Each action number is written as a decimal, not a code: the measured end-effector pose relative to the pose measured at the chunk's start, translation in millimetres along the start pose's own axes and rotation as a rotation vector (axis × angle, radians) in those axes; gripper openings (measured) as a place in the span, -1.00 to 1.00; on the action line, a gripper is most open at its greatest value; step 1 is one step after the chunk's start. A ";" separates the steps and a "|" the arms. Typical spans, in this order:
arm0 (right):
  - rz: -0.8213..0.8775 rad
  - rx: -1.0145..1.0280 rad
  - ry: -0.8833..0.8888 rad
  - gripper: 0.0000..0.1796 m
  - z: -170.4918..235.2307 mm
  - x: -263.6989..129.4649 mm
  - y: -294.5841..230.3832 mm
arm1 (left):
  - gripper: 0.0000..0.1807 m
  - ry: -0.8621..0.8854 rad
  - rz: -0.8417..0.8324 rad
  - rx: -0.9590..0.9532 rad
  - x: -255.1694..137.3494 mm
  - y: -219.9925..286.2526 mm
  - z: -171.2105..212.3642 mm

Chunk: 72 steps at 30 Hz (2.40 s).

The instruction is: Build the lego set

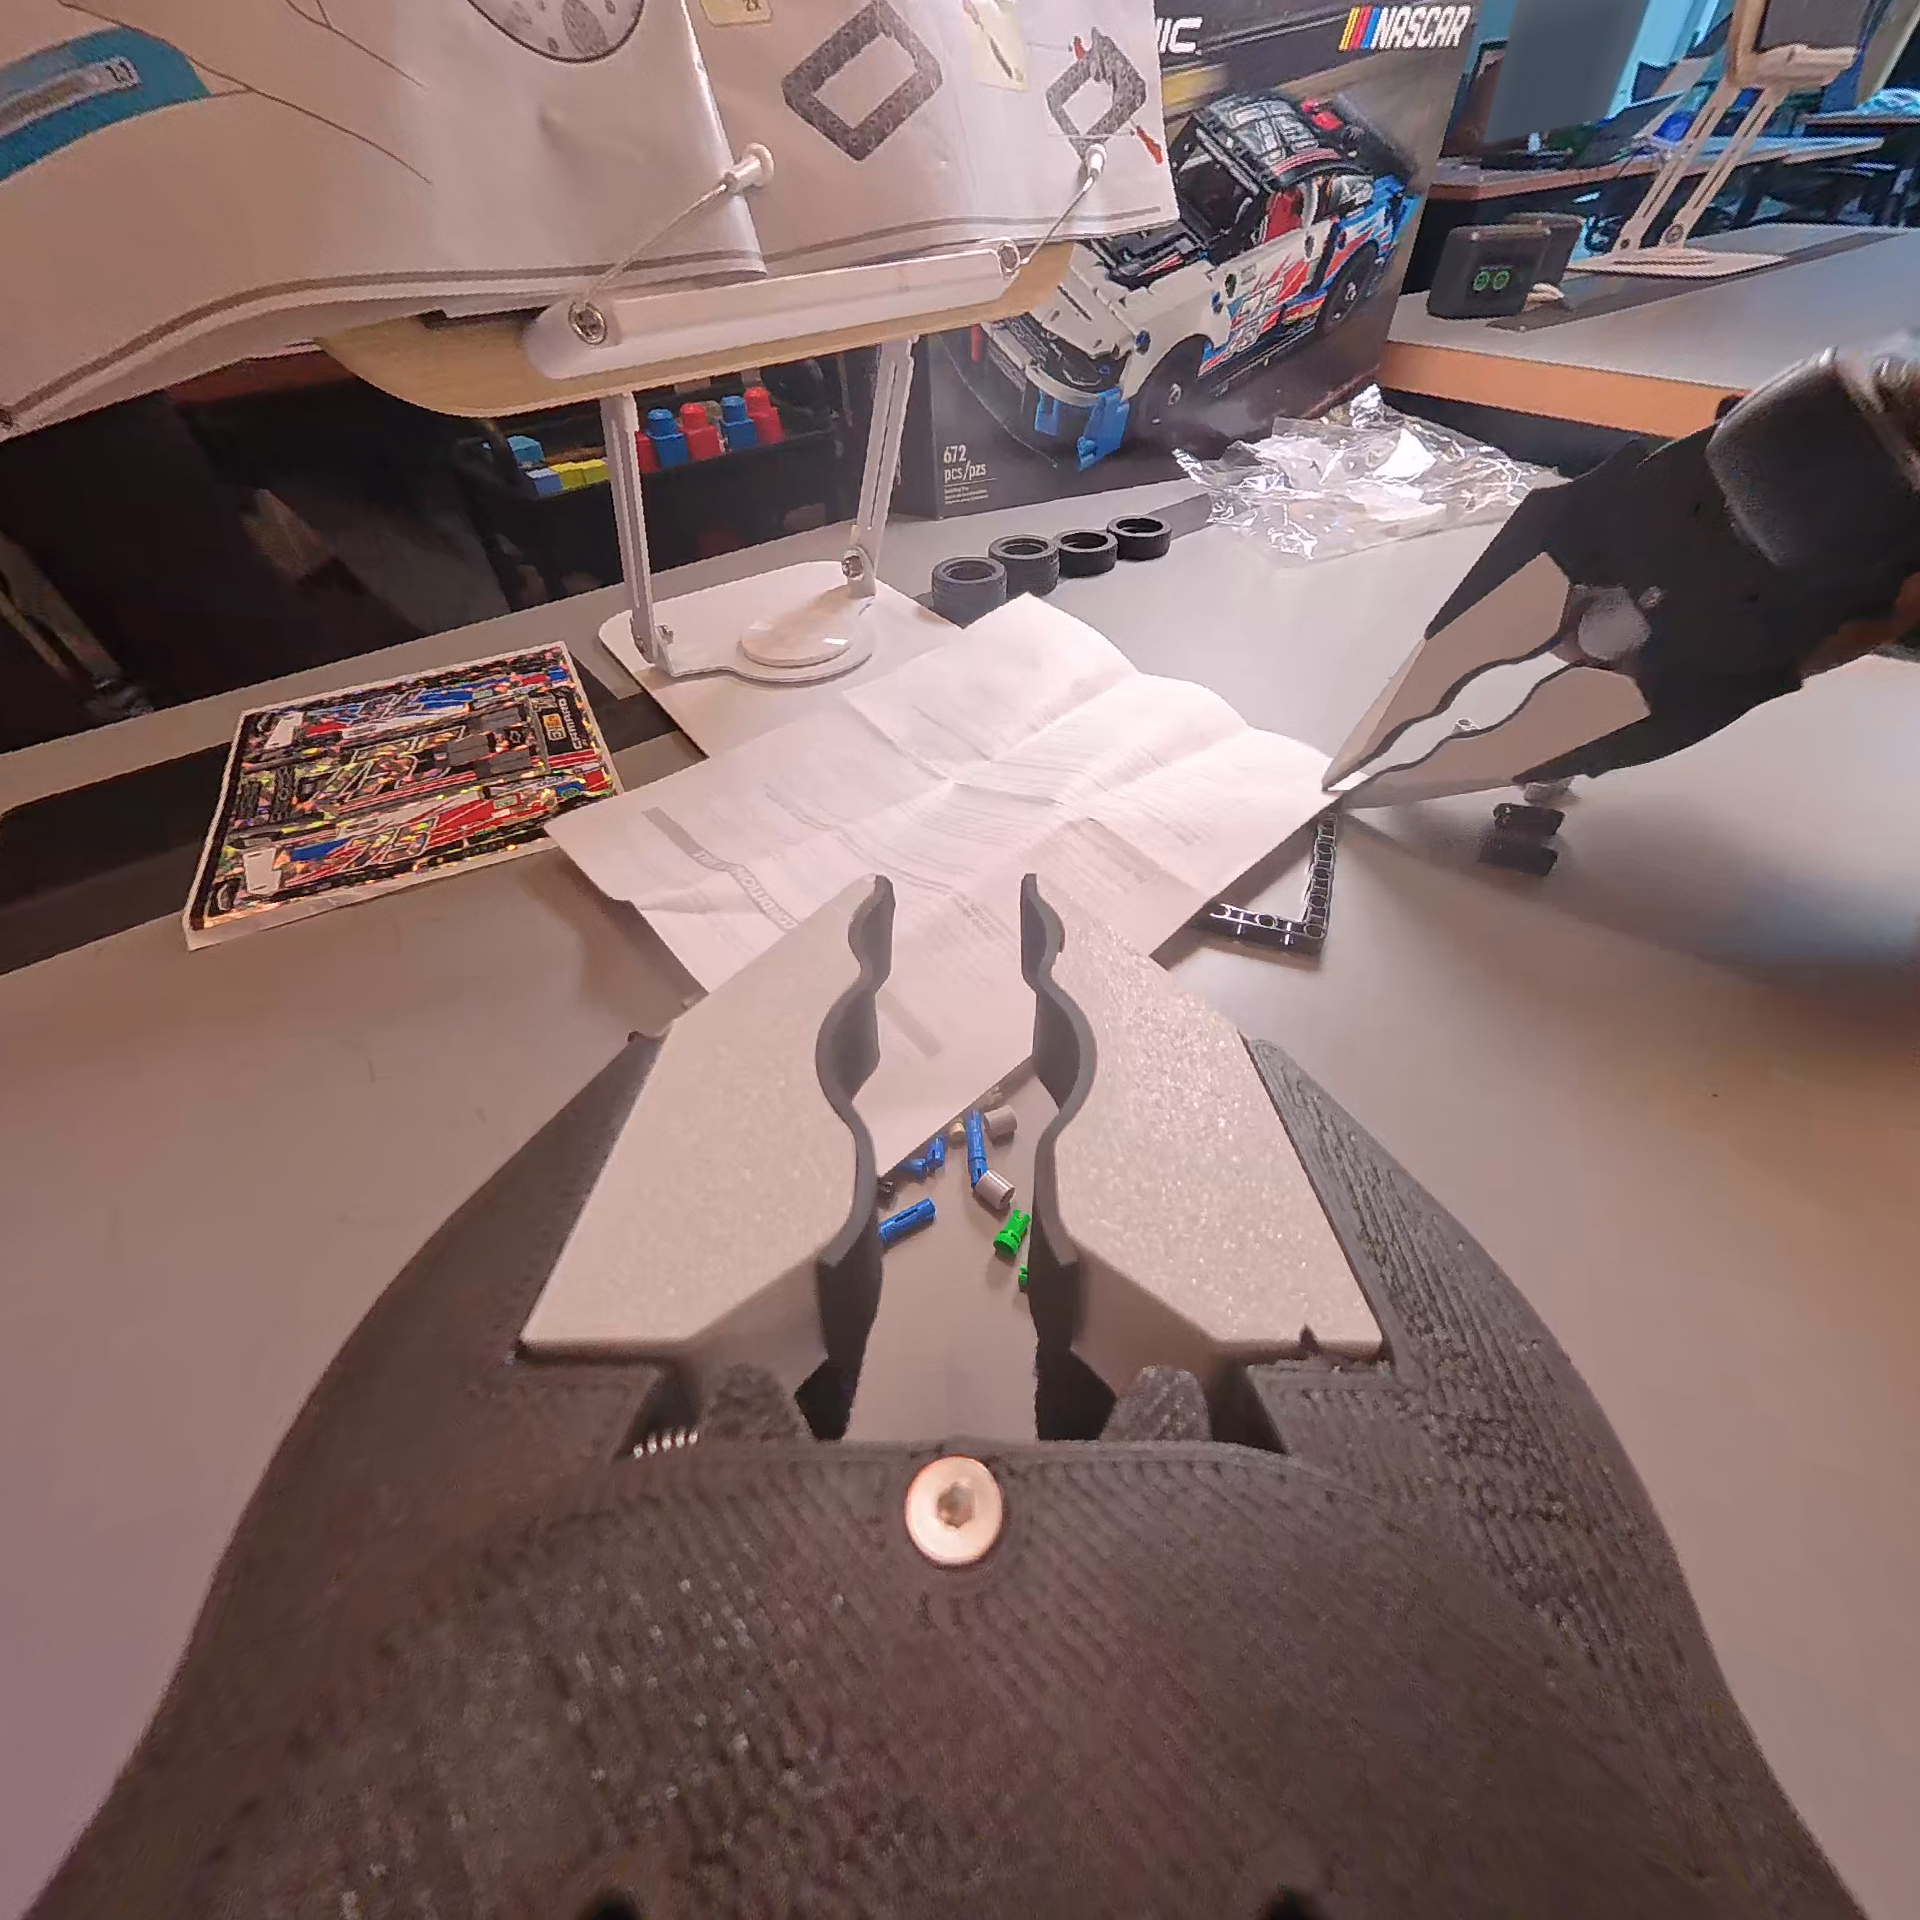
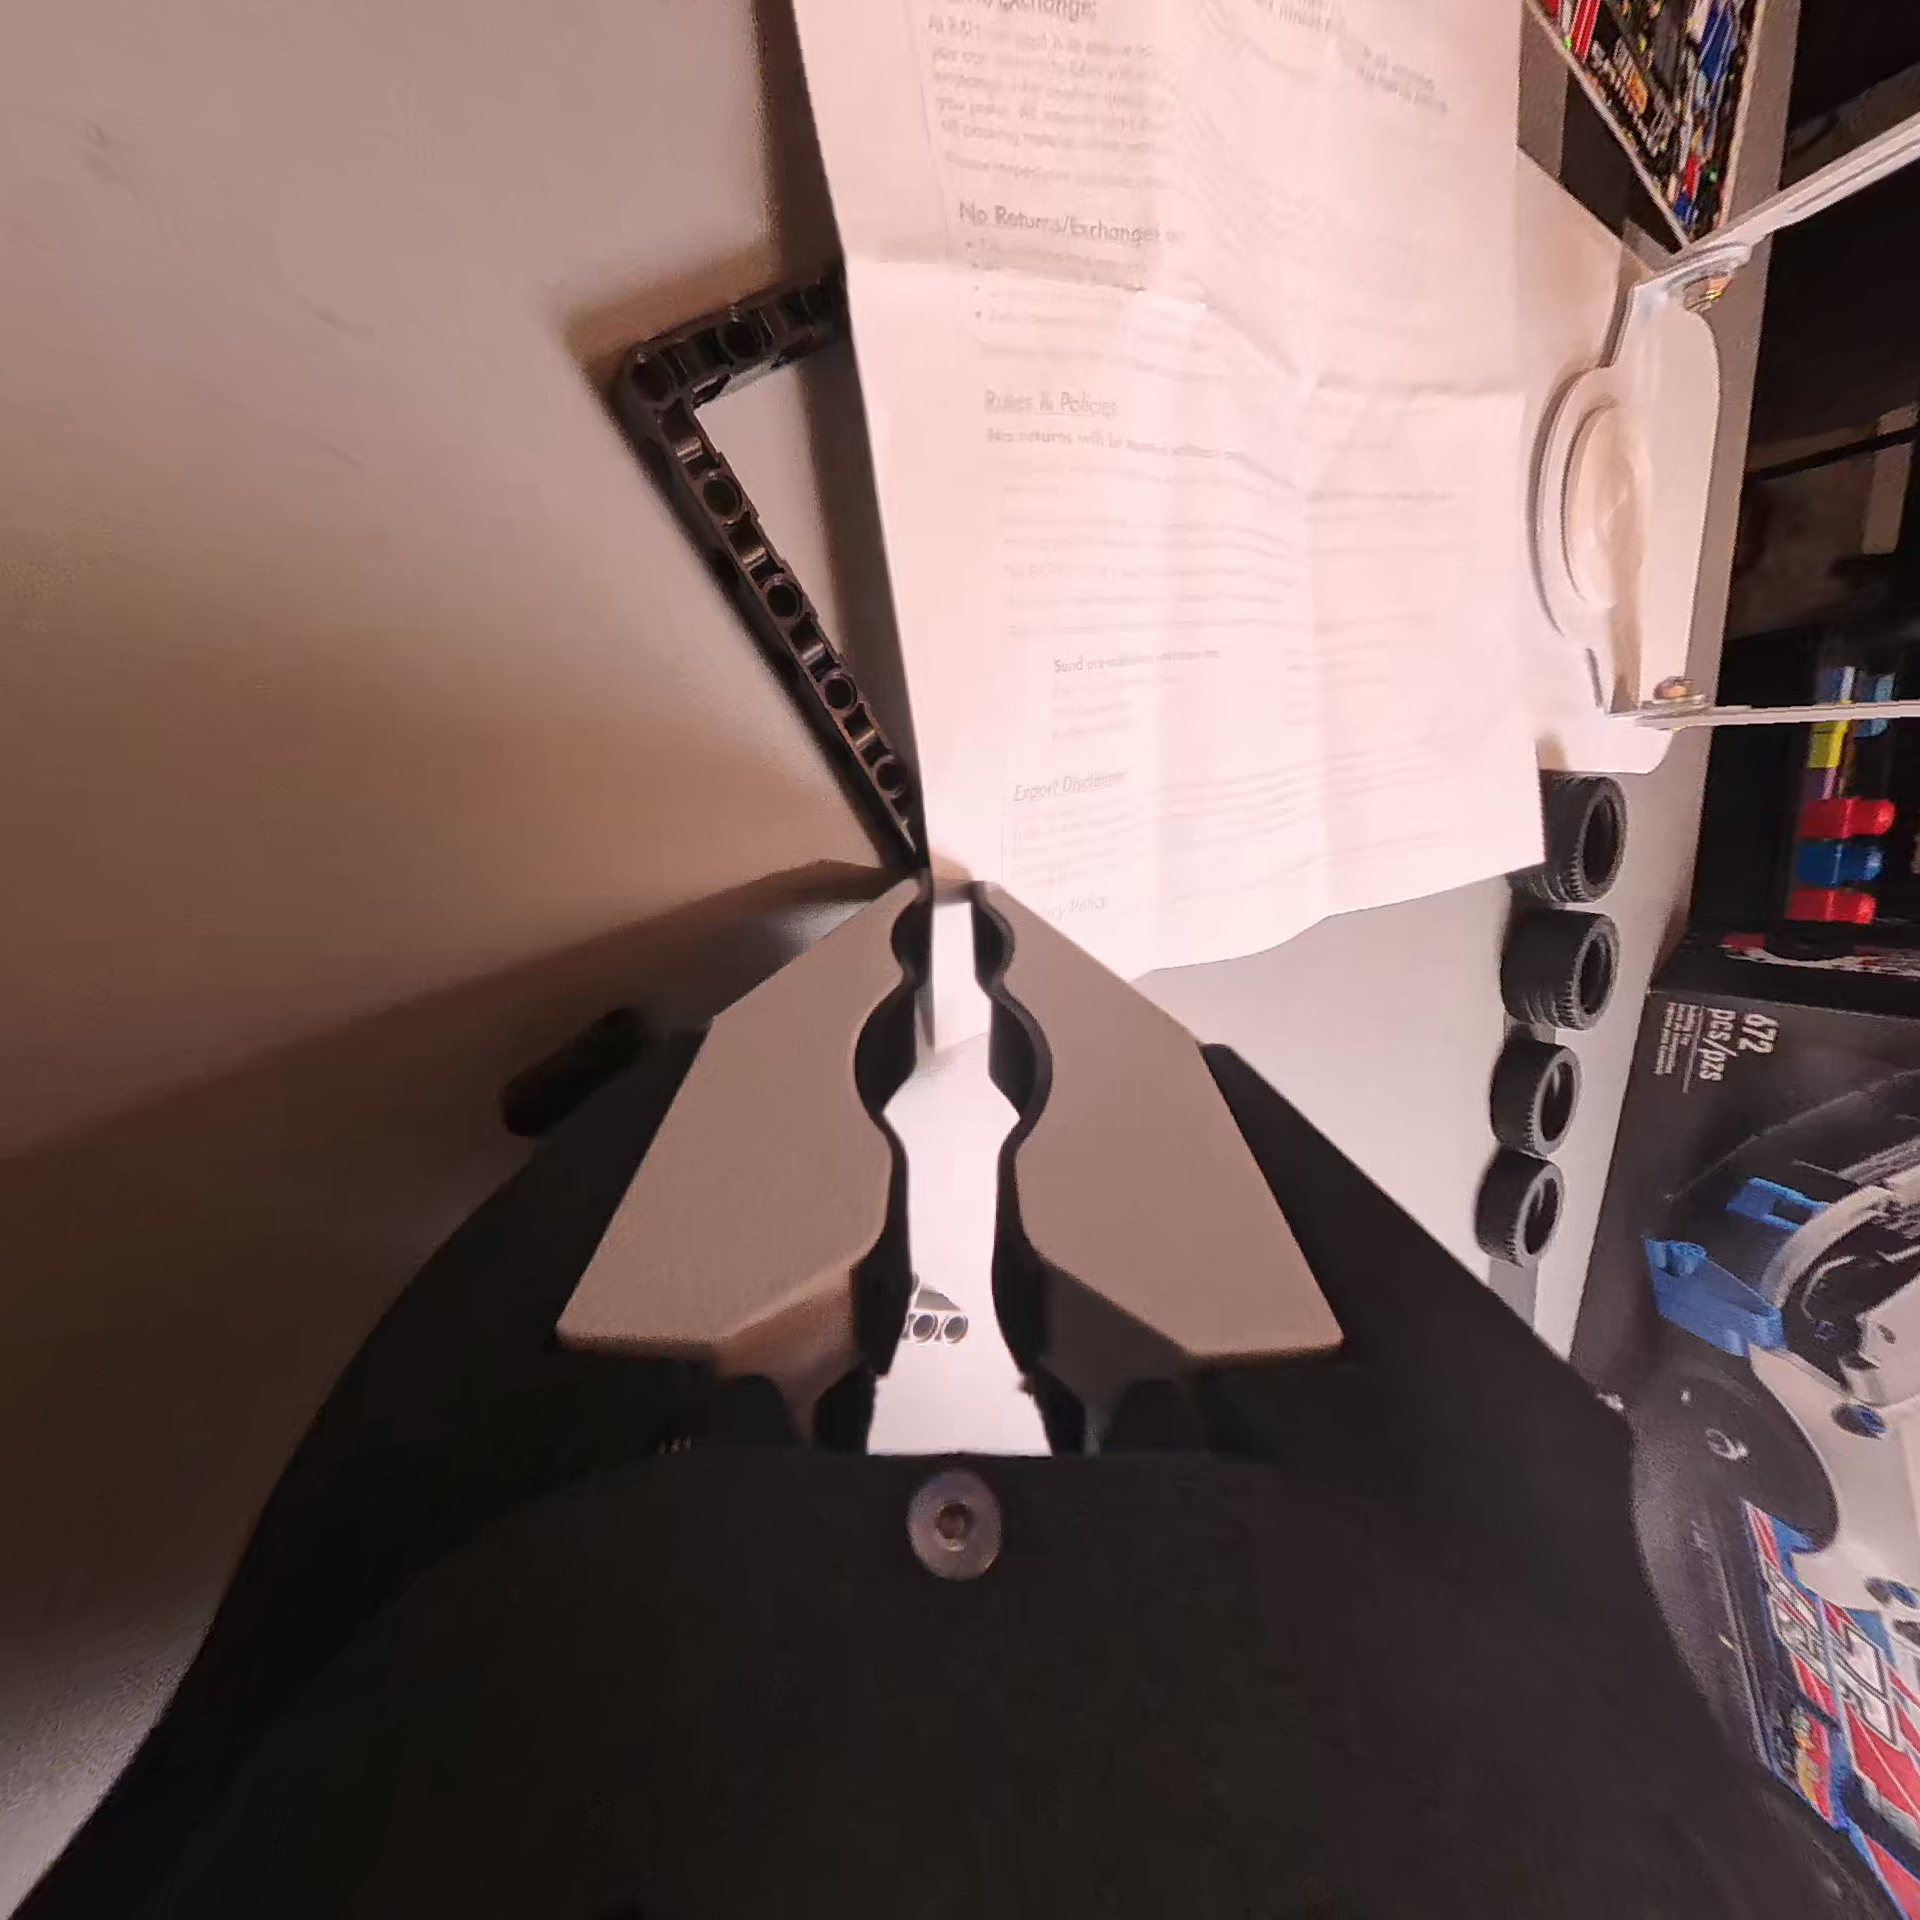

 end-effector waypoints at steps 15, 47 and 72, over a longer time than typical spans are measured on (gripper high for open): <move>0.180 0.233 0.259 -1.00 -19.1 -85.3 76.7 | -0.68 0.184 -0.032 0.020 -17.0 -1.8 -24.3; -0.273 1.151 0.527 -1.00 27.2 -153.7 89.0 | -1.00 0.037 0.542 0.064 -11.8 105.1 -19.7; 0.205 -0.110 0.373 0.28 -63.6 -181.6 77.4 | -1.00 0.086 0.450 0.049 -16.0 56.7 -48.1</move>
Point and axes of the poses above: each gripper's, where its closed fingertips meet, x out along the fingers, z out of its underside, y = z × x across the jaws, the point moved 5 cm from there along -x, back along the fingers, and after that the axes turned 6 degrees about -x, right-handed, at the moved point
